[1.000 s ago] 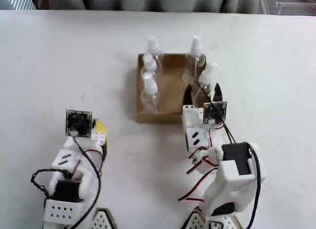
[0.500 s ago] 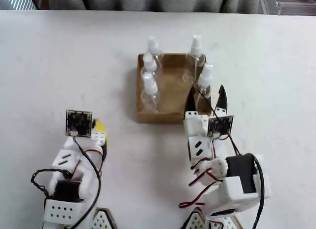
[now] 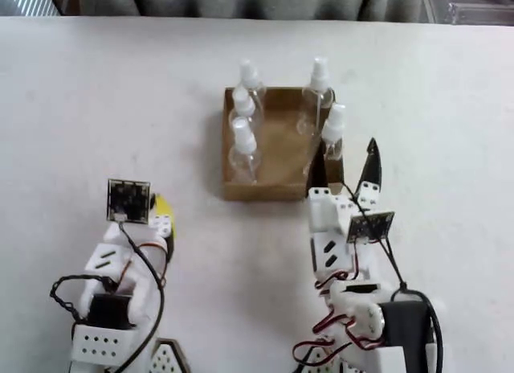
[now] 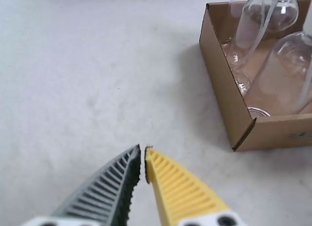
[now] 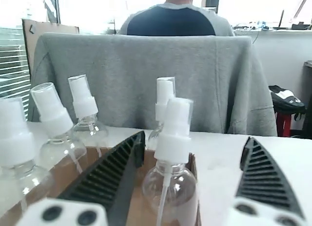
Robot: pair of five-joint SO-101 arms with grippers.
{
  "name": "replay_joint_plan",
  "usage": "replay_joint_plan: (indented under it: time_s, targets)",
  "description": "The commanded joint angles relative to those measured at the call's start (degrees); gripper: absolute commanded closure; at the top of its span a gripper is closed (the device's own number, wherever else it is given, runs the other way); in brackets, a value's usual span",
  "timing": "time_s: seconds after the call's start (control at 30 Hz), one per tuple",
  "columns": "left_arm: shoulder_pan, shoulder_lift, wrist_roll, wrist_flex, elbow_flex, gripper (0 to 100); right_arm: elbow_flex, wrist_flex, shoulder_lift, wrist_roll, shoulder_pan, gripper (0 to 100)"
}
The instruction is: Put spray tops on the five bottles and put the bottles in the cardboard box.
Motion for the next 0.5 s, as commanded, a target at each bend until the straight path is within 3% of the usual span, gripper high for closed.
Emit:
replay_joint_plan:
  time_s: [0.0, 0.47]
  targets:
    - [-0.3, -0.3, -0.4, 0.4, -0.1, 98, 0.7, 0.1, -2.3, 0.2, 1.6, 72.9]
    - [-0.3, -0.3, -0.4, 0.4, -0.1, 98, 0.7, 0.1, -3.6, 0.6, 2.2, 72.9]
